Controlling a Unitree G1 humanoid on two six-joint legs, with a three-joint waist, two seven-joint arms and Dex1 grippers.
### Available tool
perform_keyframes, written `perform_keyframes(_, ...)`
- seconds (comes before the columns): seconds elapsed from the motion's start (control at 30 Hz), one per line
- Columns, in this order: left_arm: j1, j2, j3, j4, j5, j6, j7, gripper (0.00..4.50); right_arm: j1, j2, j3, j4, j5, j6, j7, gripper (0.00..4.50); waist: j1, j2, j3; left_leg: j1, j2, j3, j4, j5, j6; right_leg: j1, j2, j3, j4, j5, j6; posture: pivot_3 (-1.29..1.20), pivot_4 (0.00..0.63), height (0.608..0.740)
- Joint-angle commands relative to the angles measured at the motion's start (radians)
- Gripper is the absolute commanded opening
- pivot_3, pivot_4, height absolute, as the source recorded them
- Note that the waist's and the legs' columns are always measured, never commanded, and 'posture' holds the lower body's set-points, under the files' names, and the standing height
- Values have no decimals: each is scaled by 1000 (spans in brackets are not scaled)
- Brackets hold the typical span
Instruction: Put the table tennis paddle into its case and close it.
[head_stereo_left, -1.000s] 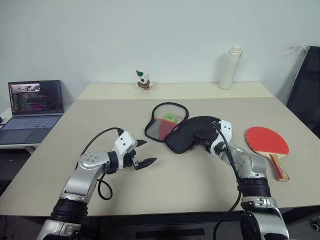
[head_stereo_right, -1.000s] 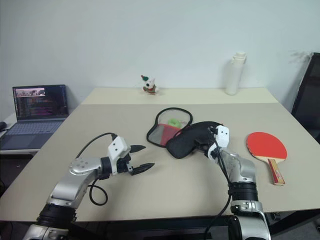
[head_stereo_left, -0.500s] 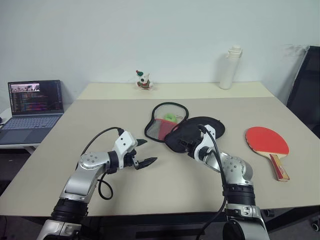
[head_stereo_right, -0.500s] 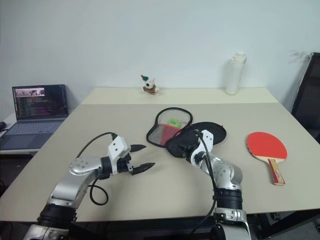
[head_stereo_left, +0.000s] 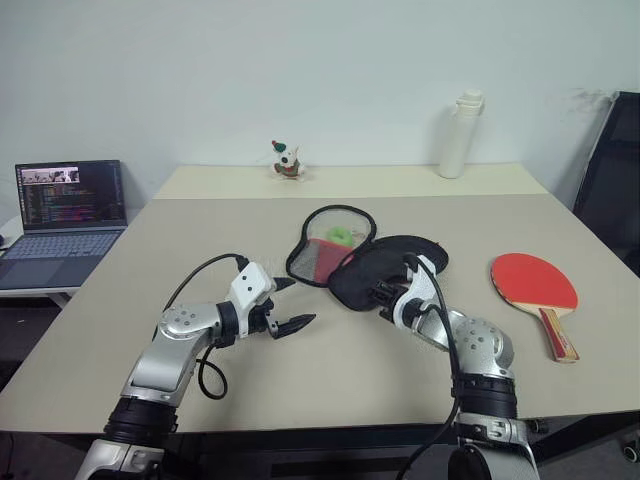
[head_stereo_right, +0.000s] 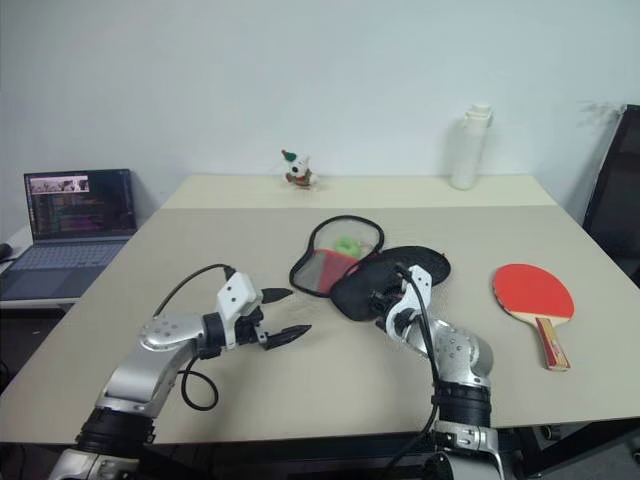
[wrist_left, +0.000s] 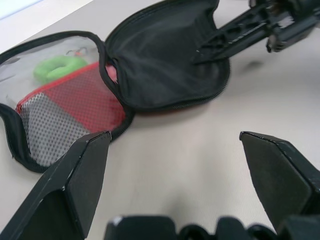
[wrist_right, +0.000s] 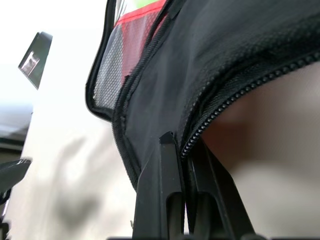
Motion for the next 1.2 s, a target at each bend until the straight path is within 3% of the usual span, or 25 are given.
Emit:
perform_keyframes(0.03,-3,-3,-3,-24,1,-18,7,4500,15,-59,-3,-87,55,99,30,39,0,0,0,0,0,0,0,0,0,0,0,1,0,0,0,0,150,740)
perform_keyframes(0.23,-3,-9,-14,-31,2,-19,9,4500,-20,-319,-11,-68,95,257,165,39,1,0,0,0,-1,1,0,0,0,0,0,3,-1,0,1,0,150,740)
perform_keyframes(0.4,-2,-17,-29,-31,10,-25,9,4500,-83,-560,118,50,55,257,371,39,0,0,0,1,-1,3,0,0,0,0,1,6,-1,0,1,0,150,740)
perform_keyframes(0.53,-4,-22,-38,-32,12,-26,14,4500,-154,-691,261,175,-19,165,540,39,-2,0,0,1,-1,5,-1,-1,1,-1,4,8,-3,0,1,0,150,740)
perform_keyframes(0.67,-2,-28,-44,-36,15,-27,20,4500,-261,-750,406,326,-122,42,704,39,-2,-1,1,1,-1,7,0,-1,1,-2,6,10,-3,0,1,0,150,740)
perform_keyframes(0.83,10,-38,-51,-47,20,-28,31,4500,-386,-729,534,519,-257,-117,853,39,-2,-1,1,1,0,9,-1,-1,1,-3,6,11,-3,0,1,0,150,740)
perform_keyframes(1.2,31,-39,-56,-80,19,-16,52,4500,-495,-693,581,788,-450,-305,988,39,0,-1,1,0,1,9,0,-1,1,-4,5,12,-3,0,1,0,150,740)
